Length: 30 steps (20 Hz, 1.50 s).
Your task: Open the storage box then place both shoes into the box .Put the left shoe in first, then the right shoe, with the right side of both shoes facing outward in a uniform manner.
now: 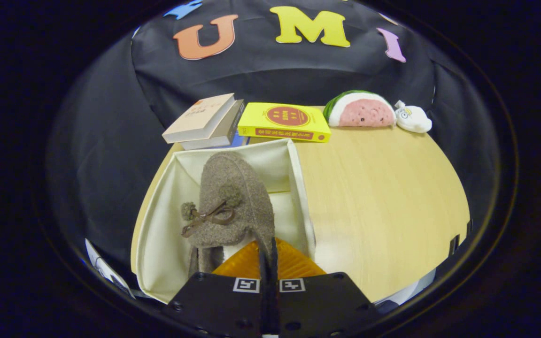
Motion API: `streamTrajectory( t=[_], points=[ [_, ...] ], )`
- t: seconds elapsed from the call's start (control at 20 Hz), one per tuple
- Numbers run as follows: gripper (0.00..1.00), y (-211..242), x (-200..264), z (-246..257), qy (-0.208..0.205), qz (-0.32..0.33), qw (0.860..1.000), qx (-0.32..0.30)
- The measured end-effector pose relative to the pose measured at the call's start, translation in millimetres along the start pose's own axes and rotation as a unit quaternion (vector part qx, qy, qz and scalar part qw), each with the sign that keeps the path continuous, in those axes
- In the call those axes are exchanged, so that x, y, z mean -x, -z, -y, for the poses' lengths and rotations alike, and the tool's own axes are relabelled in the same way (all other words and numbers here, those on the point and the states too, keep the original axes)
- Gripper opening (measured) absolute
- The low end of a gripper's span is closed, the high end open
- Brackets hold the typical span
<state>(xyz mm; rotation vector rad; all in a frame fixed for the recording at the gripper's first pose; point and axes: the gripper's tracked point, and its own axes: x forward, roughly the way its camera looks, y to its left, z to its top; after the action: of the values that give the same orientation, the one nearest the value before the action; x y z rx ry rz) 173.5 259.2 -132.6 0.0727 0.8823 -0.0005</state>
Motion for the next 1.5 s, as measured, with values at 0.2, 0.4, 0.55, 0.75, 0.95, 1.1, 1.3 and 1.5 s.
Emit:
streamTrajectory(
  t=[0.2,0.4,0.55,0.75,0.95,1.1,1.3,1.5],
  points=[
    [0.03,3,-1,-3,-0.003,0.002,1.000,0.000],
    [0.07,3,9,-2,-0.009,0.015,1.000,0.003],
    [0.11,-4,22,-3,-0.013,0.043,0.999,0.009],
    [0.56,-10,61,0,-0.012,0.099,0.994,0.040],
    [0.84,-12,101,5,-0.025,0.162,0.985,0.046],
    [0.94,-14,125,19,-0.023,0.212,0.976,0.033],
    [0.97,-12,140,45,0.014,0.268,0.963,0.026],
    [0.97,-1,151,68,0.020,0.306,0.951,0.024]
  ],
)
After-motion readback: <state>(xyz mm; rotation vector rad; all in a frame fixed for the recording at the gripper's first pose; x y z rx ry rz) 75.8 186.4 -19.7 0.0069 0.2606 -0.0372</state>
